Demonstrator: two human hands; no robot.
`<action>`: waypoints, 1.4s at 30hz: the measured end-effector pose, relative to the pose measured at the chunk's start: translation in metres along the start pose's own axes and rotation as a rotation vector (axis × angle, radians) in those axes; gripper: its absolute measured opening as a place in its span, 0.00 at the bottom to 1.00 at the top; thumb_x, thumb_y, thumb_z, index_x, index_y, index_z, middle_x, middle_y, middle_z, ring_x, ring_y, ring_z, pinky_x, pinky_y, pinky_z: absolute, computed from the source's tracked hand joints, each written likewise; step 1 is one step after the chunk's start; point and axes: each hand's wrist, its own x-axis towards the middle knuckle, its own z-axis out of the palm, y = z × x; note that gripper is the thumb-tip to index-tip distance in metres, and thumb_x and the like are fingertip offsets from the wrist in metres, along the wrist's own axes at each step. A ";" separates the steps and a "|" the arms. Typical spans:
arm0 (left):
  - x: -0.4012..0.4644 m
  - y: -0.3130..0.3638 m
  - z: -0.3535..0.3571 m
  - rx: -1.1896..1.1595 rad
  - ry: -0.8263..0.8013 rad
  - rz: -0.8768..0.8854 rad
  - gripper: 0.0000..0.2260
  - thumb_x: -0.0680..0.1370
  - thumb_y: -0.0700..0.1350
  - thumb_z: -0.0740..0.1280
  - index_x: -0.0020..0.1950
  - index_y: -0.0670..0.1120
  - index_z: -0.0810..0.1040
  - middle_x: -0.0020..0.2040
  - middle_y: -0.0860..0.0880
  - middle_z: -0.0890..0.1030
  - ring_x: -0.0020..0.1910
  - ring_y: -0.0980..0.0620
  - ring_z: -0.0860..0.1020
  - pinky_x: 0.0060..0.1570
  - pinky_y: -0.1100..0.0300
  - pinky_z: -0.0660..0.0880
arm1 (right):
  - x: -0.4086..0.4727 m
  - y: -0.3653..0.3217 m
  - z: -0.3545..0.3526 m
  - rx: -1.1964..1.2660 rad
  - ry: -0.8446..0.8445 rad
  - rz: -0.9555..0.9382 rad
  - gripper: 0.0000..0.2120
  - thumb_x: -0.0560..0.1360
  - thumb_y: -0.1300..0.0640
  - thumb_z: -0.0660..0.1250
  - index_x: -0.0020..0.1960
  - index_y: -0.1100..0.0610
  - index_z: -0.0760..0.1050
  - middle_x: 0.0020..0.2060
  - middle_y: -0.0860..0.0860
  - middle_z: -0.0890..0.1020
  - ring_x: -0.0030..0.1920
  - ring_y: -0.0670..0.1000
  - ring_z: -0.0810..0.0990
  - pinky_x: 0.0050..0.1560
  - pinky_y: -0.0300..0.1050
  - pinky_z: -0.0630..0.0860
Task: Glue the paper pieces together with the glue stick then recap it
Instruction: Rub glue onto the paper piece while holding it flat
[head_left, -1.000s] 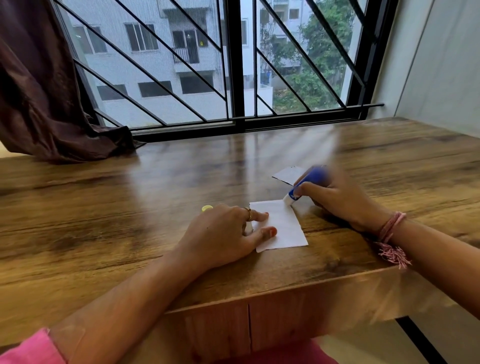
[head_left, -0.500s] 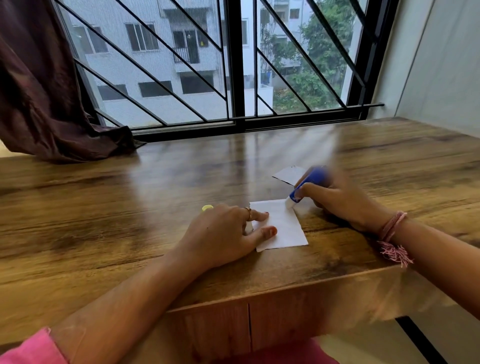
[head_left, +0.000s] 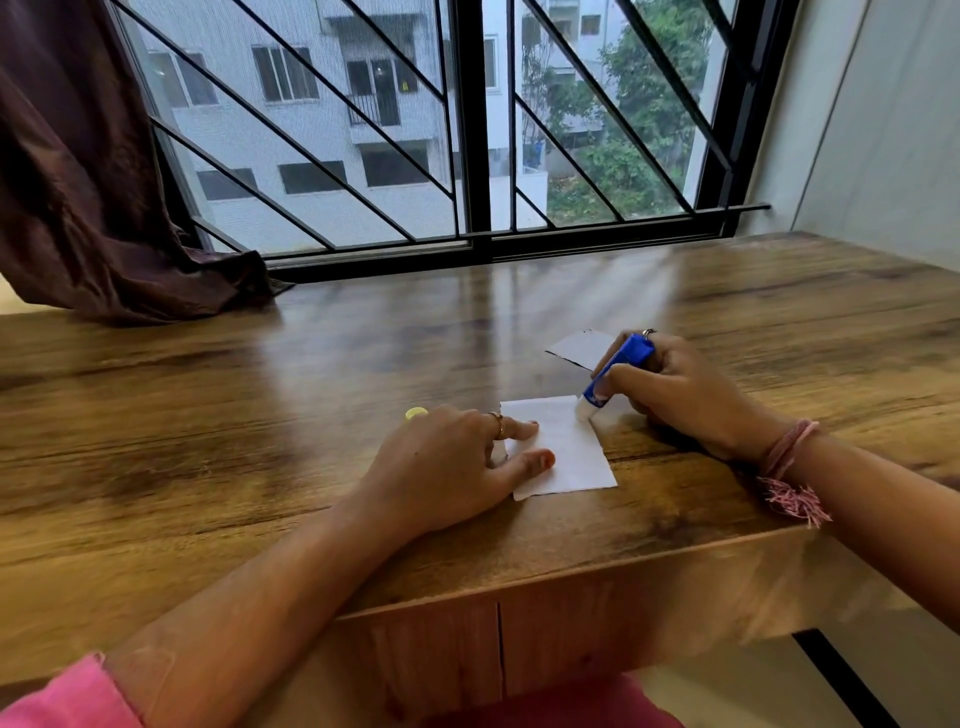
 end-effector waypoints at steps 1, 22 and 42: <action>0.000 0.000 0.000 0.000 0.000 -0.003 0.21 0.72 0.68 0.59 0.60 0.61 0.77 0.20 0.58 0.63 0.30 0.77 0.68 0.25 0.66 0.58 | -0.001 -0.001 0.000 -0.008 -0.006 -0.002 0.07 0.73 0.63 0.67 0.43 0.67 0.75 0.23 0.49 0.68 0.22 0.45 0.64 0.23 0.34 0.63; 0.001 0.001 0.001 -0.005 -0.036 -0.030 0.21 0.72 0.68 0.59 0.60 0.61 0.77 0.24 0.73 0.69 0.29 0.75 0.69 0.26 0.64 0.60 | -0.006 -0.006 -0.001 -0.008 -0.071 -0.030 0.05 0.75 0.67 0.64 0.41 0.62 0.75 0.20 0.45 0.68 0.20 0.42 0.64 0.22 0.33 0.62; 0.001 0.002 -0.001 0.011 -0.057 -0.006 0.21 0.73 0.68 0.58 0.61 0.61 0.76 0.26 0.77 0.67 0.30 0.74 0.69 0.25 0.64 0.59 | -0.014 -0.019 0.000 -0.035 -0.175 -0.119 0.06 0.71 0.65 0.64 0.42 0.68 0.75 0.23 0.41 0.74 0.26 0.38 0.71 0.31 0.27 0.66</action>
